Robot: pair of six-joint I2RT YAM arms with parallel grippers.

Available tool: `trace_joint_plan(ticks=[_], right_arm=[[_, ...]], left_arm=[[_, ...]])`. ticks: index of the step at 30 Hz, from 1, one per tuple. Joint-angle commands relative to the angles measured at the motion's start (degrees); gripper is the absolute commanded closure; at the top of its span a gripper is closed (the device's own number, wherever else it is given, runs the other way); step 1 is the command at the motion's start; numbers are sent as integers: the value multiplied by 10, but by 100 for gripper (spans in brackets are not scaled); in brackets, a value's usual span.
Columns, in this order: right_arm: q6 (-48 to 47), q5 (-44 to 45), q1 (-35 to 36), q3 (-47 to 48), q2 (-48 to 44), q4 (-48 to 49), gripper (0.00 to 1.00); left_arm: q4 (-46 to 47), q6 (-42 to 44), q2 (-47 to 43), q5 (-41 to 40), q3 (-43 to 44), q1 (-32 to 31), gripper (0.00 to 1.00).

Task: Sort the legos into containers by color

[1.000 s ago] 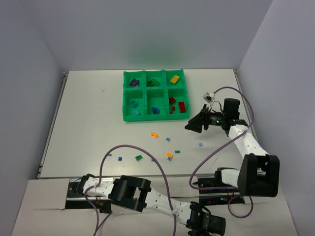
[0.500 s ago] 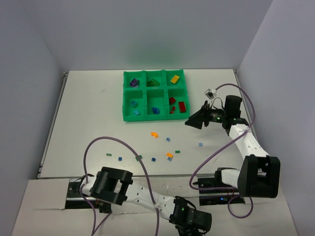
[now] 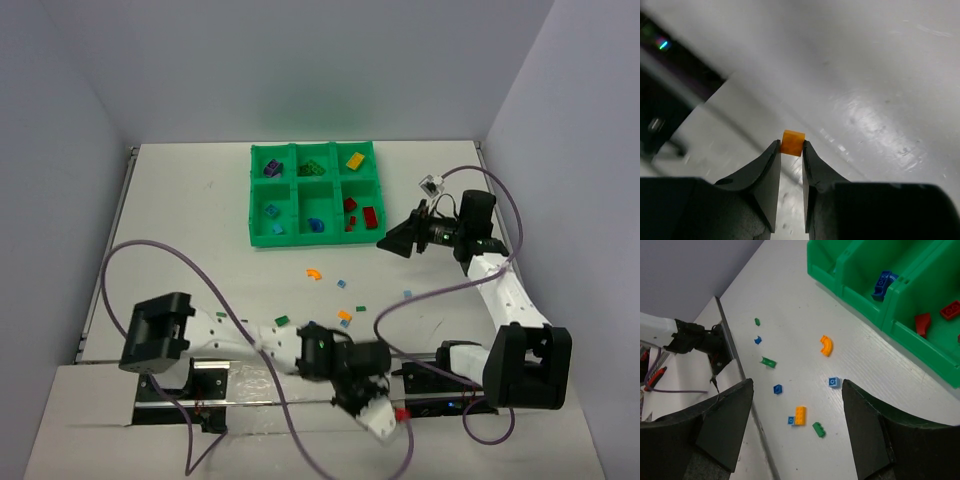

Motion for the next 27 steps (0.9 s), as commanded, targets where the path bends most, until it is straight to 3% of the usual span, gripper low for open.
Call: trace_joint_plan(ticks=[1, 9, 14, 18, 23, 27], right_arm=[[40, 18, -4, 42, -31, 50, 21], [63, 59, -9, 120, -12, 29, 19], [97, 71, -13, 137, -5, 25, 19], [117, 57, -13, 136, 3, 20, 22], [139, 29, 1, 141, 4, -44, 25], [146, 33, 13, 116, -22, -66, 25]], left_arm=[[36, -75, -94, 32, -43, 112, 90], [77, -101, -225, 74, -167, 339, 91], [62, -88, -231, 116, -153, 495, 91], [87, -98, -210, 129, -112, 555, 91], [147, -106, -210, 110, -68, 573, 91], [203, -91, -231, 87, -84, 574, 91]])
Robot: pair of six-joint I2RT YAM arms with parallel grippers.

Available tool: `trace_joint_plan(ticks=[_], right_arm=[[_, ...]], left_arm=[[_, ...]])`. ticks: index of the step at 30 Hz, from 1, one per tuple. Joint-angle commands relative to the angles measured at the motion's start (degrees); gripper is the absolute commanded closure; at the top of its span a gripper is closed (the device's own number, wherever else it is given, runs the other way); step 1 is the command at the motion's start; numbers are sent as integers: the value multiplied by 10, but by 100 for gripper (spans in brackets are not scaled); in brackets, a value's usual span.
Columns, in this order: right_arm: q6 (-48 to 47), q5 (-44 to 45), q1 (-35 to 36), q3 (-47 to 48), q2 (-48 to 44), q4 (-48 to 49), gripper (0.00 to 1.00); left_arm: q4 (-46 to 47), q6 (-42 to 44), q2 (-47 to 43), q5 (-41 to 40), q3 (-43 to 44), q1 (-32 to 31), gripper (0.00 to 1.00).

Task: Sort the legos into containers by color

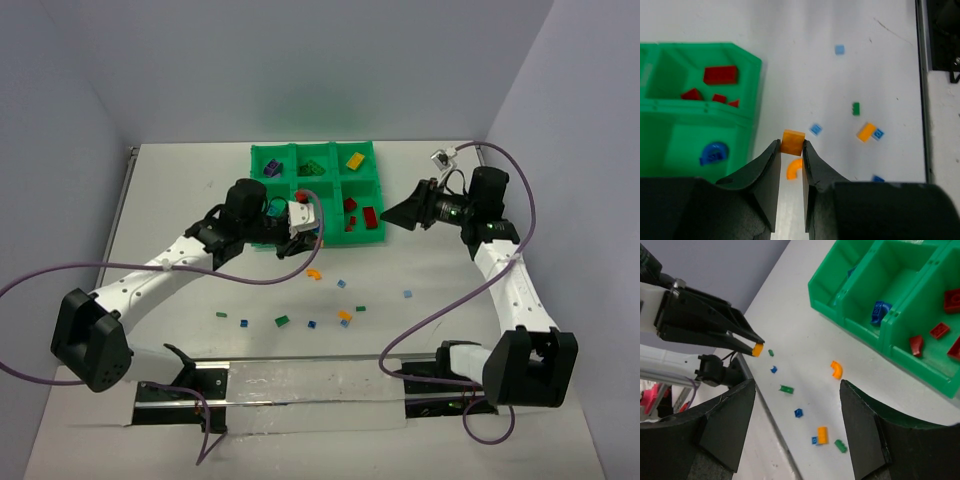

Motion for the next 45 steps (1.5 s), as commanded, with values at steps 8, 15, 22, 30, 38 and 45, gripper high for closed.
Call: trace_joint_plan(ticks=[8, 15, 22, 30, 38, 45], right_arm=[[87, 34, 123, -25, -32, 79, 25], [83, 43, 171, -9, 27, 94, 27], [126, 45, 176, 37, 101, 140, 25], [119, 17, 188, 55, 135, 142, 27], [76, 4, 202, 58, 142, 113, 32], [75, 5, 203, 47, 150, 111, 37]], left_arm=[[175, 20, -24, -23, -18, -7, 90], [176, 32, -15, -54, -8, -27, 90], [182, 28, -11, -80, -13, -54, 90], [178, 29, 8, -87, 7, -60, 91], [176, 33, 23, -85, 16, -60, 91], [177, 38, 19, -80, 16, -60, 91]])
